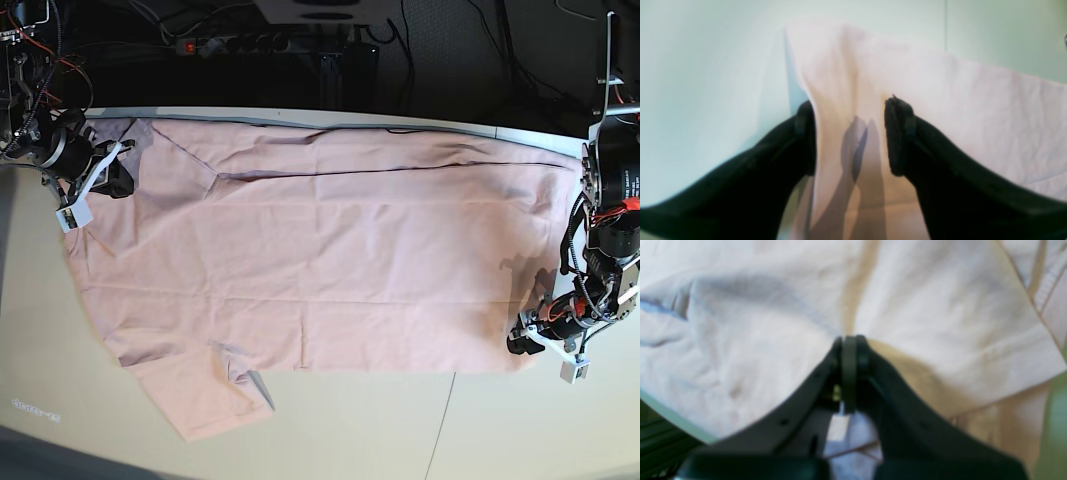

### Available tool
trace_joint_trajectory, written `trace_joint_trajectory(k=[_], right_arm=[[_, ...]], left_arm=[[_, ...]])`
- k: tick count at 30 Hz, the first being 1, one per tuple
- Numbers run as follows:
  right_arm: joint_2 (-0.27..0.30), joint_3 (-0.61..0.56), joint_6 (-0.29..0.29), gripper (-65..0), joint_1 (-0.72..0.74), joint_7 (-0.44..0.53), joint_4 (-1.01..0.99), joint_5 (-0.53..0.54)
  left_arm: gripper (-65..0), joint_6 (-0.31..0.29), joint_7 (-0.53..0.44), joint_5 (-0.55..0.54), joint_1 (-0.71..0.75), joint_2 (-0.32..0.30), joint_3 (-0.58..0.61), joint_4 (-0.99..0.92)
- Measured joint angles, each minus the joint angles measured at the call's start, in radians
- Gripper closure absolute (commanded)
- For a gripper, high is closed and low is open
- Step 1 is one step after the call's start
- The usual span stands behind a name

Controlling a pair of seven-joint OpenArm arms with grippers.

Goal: Fold the T-shirt properly
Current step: 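Move the left gripper to the shirt's hem corner and grasp it, then grasp the shirt's collar-side corner with the right gripper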

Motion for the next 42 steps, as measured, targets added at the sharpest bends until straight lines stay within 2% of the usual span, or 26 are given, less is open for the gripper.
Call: trace_joint_trajectory(k=[1, 3, 8, 13, 18, 24, 29, 35, 42], right_arm=[[0.0, 0.0, 0.0, 0.0, 0.0, -0.001, 0.0, 0.004], [0.0, 0.0, 0.0, 0.0, 0.0, -0.001, 0.0, 0.005], [0.0, 0.0, 0.0, 0.0, 0.0, -0.001, 0.0, 0.005], [0.0, 0.003, 0.001, 0.0, 0.003, -0.002, 0.0, 0.014], [-0.004, 0.066, 0.002, 0.0, -0.002, -0.057, 0.048, 0.046], [-0.005, 0.195, 0.002, 0.0, 0.0, -0.088, 0.127, 0.063], [-0.009, 0.204, 0.002, 0.0, 0.067, -0.123, 0.127, 0.078], [0.003, 0.204, 0.002, 0.0, 0.22, -0.14, 0.037, 0.083], [0.016, 0.204, 0.0, 0.0, 0.516, -0.147, -0.299, 0.079]], left_arm=[[-30.9, 0.0, -0.003, 0.0, 0.0, 0.005, 0.0, 0.0], [-24.9, 0.0, -0.003, 0.001, -0.002, 0.014, -0.001, 0.0], [0.0, 0.0, -0.022, 0.042, 0.0, 0.021, 0.0, -0.001], [0.0, -0.003, -0.029, 0.054, 0.0, 0.021, 0.0, 0.001], [0.0, -0.079, -0.024, 0.061, 0.001, 0.021, 0.0, 0.003], [0.0, -0.083, -0.016, 0.062, 0.0, 0.022, 0.0, 0.003], [0.0, -0.085, 0.058, 0.072, 0.001, 0.027, 0.0, 0.05], [0.0, -0.089, 0.151, 0.084, 0.006, 0.032, 0.001, 0.116], [0.0, -0.089, 0.167, 0.086, 0.011, 0.033, 0.003, 0.147]])
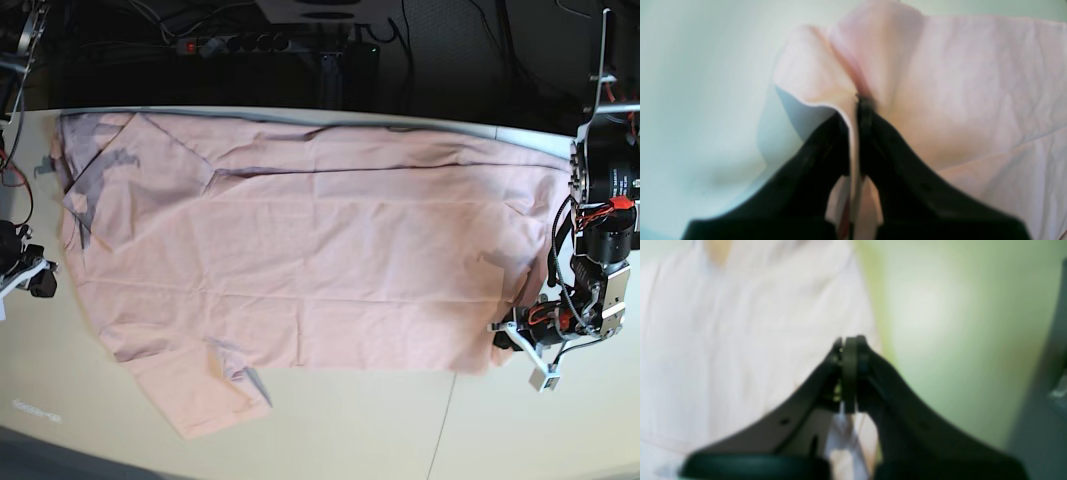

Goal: Fold the T-shirt properly
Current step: 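Grasp the shirt's collar-side corner with the right gripper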

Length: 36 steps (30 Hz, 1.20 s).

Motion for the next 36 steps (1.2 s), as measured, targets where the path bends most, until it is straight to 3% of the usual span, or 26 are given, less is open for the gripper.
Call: trace_joint_trajectory(k=[7, 8, 10, 11, 12, 18, 36], right_arm=[[0.0, 0.003, -0.006, 0.0, 0.373, 0.072, -0.464, -0.123], [0.002, 0.004, -0.006, -2.3, 0.424, 0.084, -0.541, -0.138], [0.004, 0.004, -0.006, -26.7, 0.511, 0.14, -0.687, -0.178], [0.005, 0.004, -0.006, -35.2, 0.546, 0.154, -0.753, -0.196], [0.005, 0.004, -0.006, -38.9, 0.571, 0.183, -0.813, -0.227], [-0.025, 0.005, -0.006, -39.0, 0.591, 0.262, -1.001, -0.288], [-0.223, 0.009, -0.006, -39.0, 0.565, 0.374, -0.995, -0.304]], left_arm=[[0.0, 0.0, 0.0, -0.001, 0.003, 0.003, 0.0, 0.001], [0.0, 0.0, 0.0, -0.001, 0.003, 0.002, 0.0, 0.001], [0.0, 0.0, 0.0, -0.001, 0.003, 0.002, 0.0, 0.001], [0.0, 0.0, 0.0, -0.001, 0.003, 0.002, 0.0, 0.001], [0.0, 0.0, 0.0, -0.001, 0.003, 0.002, 0.0, 0.001], [0.0, 0.0, 0.0, -0.016, 0.003, 0.002, 0.0, 0.001], [0.0, 0.0, 0.0, -0.037, 0.003, 0.002, 0.0, 0.001]])
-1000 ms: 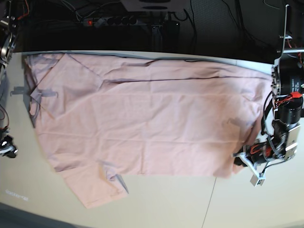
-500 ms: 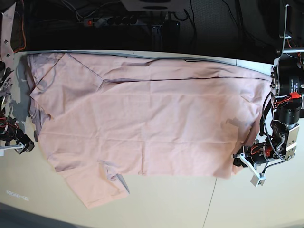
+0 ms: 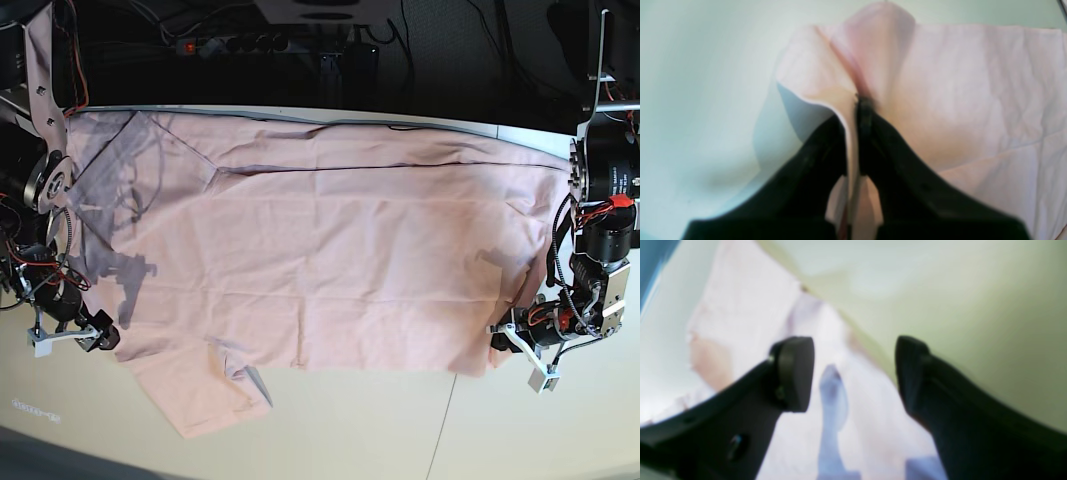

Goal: Fold the T-shirt properly
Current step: 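Grasp the shirt's collar-side corner with the right gripper, then lift both corners and fold the shirt lengthwise over itself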

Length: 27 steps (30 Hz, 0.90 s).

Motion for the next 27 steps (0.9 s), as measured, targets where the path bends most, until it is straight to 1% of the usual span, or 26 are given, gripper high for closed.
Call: trace_joint_trajectory(k=[4, 7, 9, 11, 13, 19, 20, 25, 27], right_arm=[[-0.034, 0.001, 0.002, -39.0, 0.003, 0.012, 0.004, -0.047], [-0.056, 0.001, 0.002, -39.0, 0.005, 0.015, 0.004, -0.056], [-0.064, 0.001, 0.002, -39.0, 0.005, 0.019, 0.004, -0.06], [-0.066, 0.002, 0.003, -38.1, 0.006, 0.021, 0.005, -0.091], [-0.067, 0.002, 0.003, -31.6, 0.009, 0.025, 0.006, -0.131], [-0.068, 0.002, 0.004, -3.5, 0.005, 0.012, 0.031, -0.214], [-0.07, 0.002, 0.004, 0.0, 0.002, 0.01, 0.042, -0.223], [-0.069, 0.002, 0.005, 0.0, -0.005, -0.006, 0.093, -0.283], [-0.069, 0.002, 0.006, 0.0, -0.009, -0.016, 0.109, -0.288]], left_arm=[[0.0, 0.0, 0.0, 0.0, 0.0, 0.0, 0.0, 0.0], [0.0, 0.0, 0.0, 0.0, 0.0, 0.0, 0.0, 0.0], [0.0, 0.0, 0.0, 0.0, 0.0, 0.0, 0.0, 0.0], [0.0, 0.0, 0.0, 0.0, 0.0, 0.0, 0.0, 0.0], [0.0, 0.0, 0.0, 0.0, 0.0, 0.0, 0.0, 0.0], [0.0, 0.0, -0.013, 0.0, 0.0, 0.0, 0.0, 0.0], [0.0, 0.0, -0.015, 0.0, 0.0, 0.0, 0.0, 0.0], [0.0, 0.0, -0.019, -0.001, 0.0, 0.0, 0.0, 0.0], [0.0, 0.0, -0.019, -0.005, 0.0, -0.001, 0.0, 0.0]])
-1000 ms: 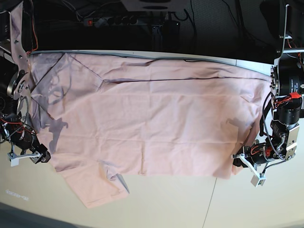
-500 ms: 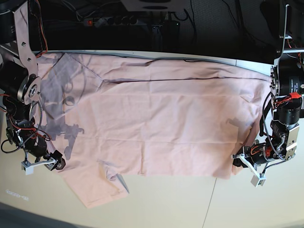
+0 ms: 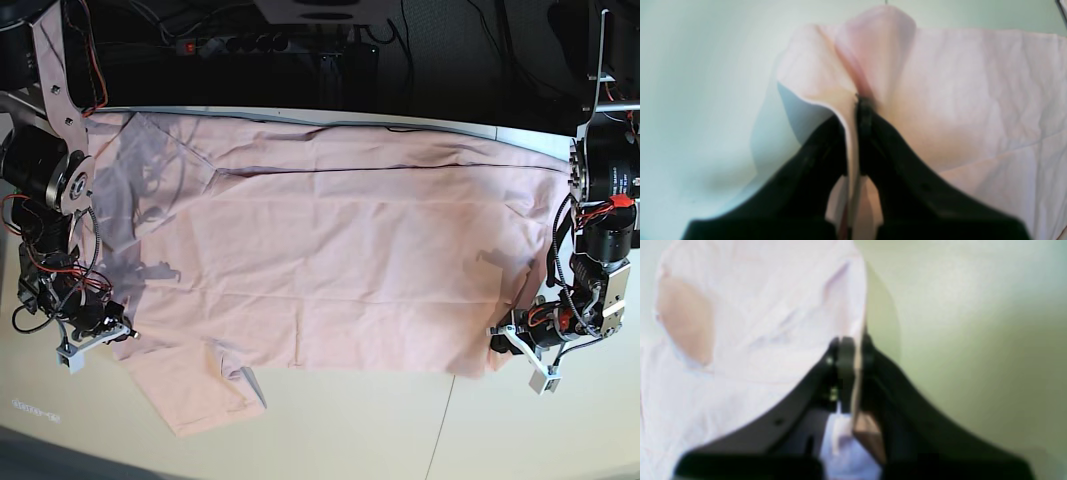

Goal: Fold the T-shirt properly
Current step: 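Lift both corners and fold the shirt lengthwise over itself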

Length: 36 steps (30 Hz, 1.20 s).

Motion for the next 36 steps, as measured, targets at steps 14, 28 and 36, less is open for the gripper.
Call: trace_joint_trajectory(k=[14, 28, 36], right_arm=[[0.028, -0.011, 0.041, 0.0, -0.012, -0.159, 0.058, 0.188], [0.156, -0.302, 0.054, 0.0, -0.046, -0.377, 0.258, 0.564], [0.212, -0.304, 0.057, 0.0, -0.262, -0.415, 0.516, 0.631]], left_arm=[[0.0, 0.0, 0.204, -0.208, -0.043, -0.081, 0.0, 0.0], [0.0, 0.0, 0.69, -0.645, -0.03, -0.151, 0.002, 0.043], [0.0, -0.003, 0.819, -0.887, -0.025, -0.208, 0.004, 0.145]])
